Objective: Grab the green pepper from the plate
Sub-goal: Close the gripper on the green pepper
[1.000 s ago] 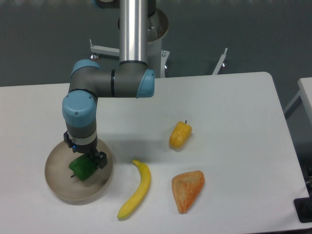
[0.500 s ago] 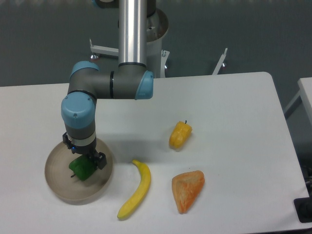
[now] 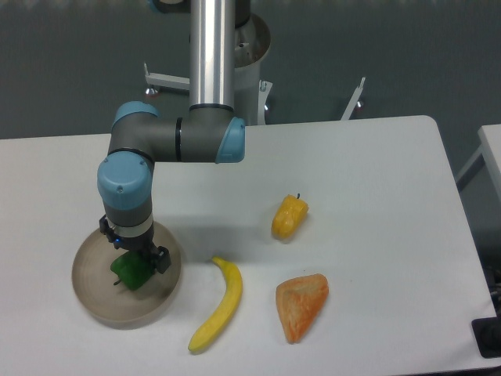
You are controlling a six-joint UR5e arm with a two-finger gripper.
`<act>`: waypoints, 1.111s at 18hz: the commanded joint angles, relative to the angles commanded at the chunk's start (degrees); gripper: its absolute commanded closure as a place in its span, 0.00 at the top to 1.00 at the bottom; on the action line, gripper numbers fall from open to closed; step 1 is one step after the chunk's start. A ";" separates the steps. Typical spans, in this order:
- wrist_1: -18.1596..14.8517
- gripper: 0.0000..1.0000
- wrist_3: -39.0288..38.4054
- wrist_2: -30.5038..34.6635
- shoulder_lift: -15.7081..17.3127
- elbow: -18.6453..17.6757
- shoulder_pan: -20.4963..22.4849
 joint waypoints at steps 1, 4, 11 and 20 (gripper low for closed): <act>0.00 1.00 0.00 0.00 -0.09 0.09 0.00; 0.26 1.00 -0.09 0.00 -0.26 0.09 0.00; 1.14 1.00 -0.44 0.00 -0.44 0.09 0.00; 1.76 0.36 0.35 0.00 -0.44 0.26 0.00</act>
